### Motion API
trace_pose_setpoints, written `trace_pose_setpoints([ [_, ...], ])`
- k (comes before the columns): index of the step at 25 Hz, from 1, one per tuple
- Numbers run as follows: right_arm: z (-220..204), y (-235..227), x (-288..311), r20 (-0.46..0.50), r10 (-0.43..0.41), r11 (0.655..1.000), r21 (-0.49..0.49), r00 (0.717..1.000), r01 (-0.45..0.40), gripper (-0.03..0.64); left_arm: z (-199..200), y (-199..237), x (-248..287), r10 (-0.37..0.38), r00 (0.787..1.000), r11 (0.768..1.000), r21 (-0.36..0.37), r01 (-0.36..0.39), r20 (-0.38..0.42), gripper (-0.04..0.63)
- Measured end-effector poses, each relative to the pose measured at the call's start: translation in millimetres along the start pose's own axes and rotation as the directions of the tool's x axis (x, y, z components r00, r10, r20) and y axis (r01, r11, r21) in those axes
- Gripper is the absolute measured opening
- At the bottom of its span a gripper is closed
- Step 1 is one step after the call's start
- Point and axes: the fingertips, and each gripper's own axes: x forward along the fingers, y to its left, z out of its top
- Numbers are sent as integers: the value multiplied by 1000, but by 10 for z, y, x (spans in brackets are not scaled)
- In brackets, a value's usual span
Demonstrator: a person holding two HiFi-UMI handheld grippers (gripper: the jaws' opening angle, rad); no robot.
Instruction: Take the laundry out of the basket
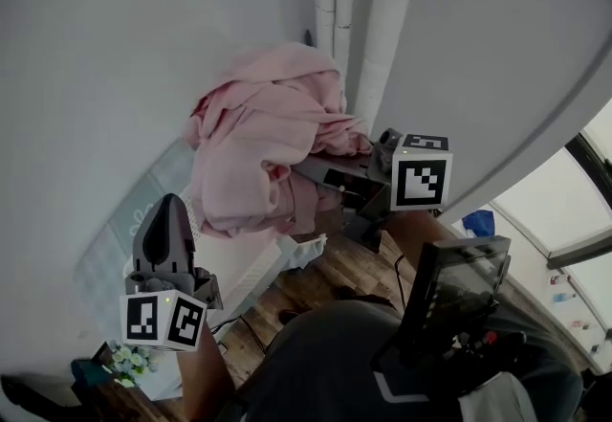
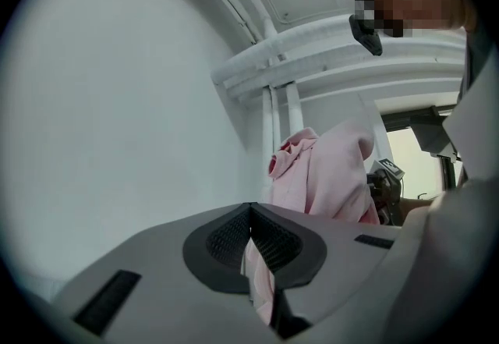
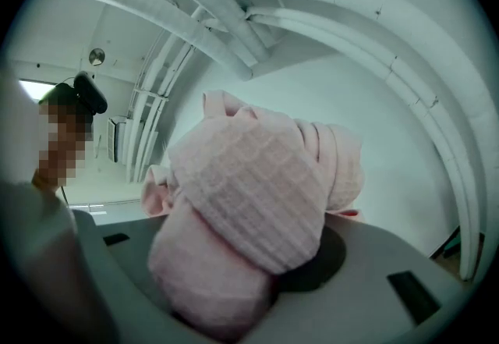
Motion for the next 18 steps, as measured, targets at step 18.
trace_pose_setpoints([
  [18, 343, -641, -1164, 269, -409, 854, -225, 872, 470, 209, -600, -855, 1146, -274, 961, 962, 1, 274, -37, 9],
])
